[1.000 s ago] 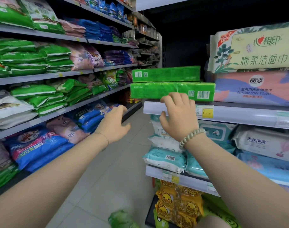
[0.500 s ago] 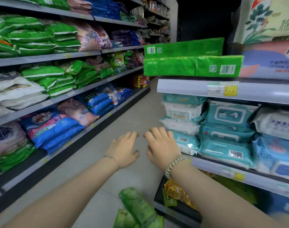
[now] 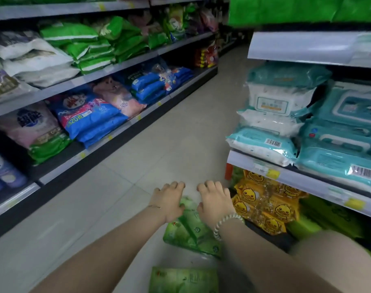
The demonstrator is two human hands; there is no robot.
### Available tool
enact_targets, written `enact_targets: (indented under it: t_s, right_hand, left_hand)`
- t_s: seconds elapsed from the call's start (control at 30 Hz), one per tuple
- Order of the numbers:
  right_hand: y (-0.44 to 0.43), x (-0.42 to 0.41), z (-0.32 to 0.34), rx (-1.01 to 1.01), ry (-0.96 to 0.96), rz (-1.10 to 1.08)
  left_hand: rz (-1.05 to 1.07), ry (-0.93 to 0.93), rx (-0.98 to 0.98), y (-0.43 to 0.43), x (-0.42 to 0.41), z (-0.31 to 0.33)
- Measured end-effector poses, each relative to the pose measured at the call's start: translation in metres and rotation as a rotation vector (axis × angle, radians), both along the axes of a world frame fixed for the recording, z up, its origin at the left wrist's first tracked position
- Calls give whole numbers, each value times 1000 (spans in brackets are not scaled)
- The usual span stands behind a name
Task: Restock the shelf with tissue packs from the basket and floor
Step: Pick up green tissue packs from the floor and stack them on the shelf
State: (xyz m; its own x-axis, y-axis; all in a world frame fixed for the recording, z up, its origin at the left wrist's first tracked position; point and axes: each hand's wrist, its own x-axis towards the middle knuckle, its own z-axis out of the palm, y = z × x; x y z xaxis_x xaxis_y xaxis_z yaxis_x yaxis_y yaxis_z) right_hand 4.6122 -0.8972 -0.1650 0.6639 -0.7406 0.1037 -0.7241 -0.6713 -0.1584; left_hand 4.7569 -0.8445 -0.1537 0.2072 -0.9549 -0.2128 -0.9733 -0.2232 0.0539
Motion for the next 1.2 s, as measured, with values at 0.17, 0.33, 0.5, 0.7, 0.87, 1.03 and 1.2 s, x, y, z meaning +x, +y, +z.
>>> enact_targets:
  t_s: [0.17, 0.33, 0.5, 0.7, 0.87, 1.03, 1.2]
  right_hand:
    - [18, 6, -42, 222, 90, -48]
    - [37, 10, -88, 418, 172, -136]
    - [56, 7, -120, 536, 214, -168]
    - [67, 6, -141, 645, 246, -234]
    - [68, 11, -155, 731, 290, -298]
    - [65, 21, -176, 907, 278, -434]
    - [64, 6, -198, 958, 270, -500]
  left_hand:
    - [74, 35, 106, 13, 5, -43]
    - [130, 92, 188, 24, 6, -84]
    - [223, 203, 236, 37, -1, -119]
    - [299, 263, 343, 63, -18, -162]
    - [361, 303, 394, 81, -23, -190]
    - [450, 364, 439, 94, -19, -211]
    - [540, 449, 465, 103, -21, -233]
